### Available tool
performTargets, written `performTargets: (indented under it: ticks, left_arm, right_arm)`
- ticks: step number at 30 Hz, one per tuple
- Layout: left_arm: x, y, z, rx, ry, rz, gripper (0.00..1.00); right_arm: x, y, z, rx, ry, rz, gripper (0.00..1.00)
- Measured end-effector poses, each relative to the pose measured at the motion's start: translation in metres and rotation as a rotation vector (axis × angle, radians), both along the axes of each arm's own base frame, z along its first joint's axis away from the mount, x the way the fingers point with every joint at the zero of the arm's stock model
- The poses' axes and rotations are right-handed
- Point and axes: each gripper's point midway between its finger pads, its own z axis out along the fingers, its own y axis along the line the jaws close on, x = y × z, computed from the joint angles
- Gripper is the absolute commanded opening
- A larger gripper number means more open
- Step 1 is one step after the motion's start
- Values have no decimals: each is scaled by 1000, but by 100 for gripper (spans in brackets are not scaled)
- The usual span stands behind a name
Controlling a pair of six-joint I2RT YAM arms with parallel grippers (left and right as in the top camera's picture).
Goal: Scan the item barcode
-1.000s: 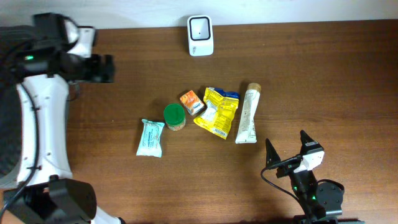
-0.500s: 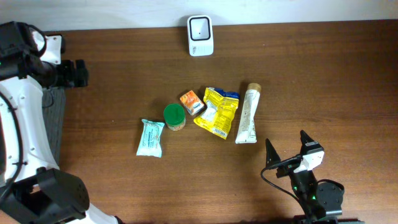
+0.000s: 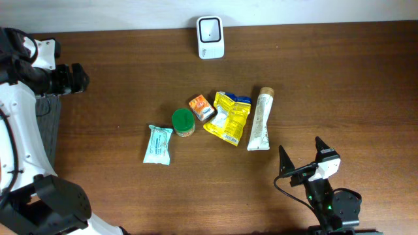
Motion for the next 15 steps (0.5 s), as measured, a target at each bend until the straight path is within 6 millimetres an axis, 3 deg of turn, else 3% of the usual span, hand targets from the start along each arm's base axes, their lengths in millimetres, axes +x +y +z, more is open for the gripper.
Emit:
performTargets:
  ticks: [15]
  left_arm:
    - [0, -5, 0, -10, 3, -10, 99]
  right_arm:
    - [0, 0, 0, 0, 0, 0, 98]
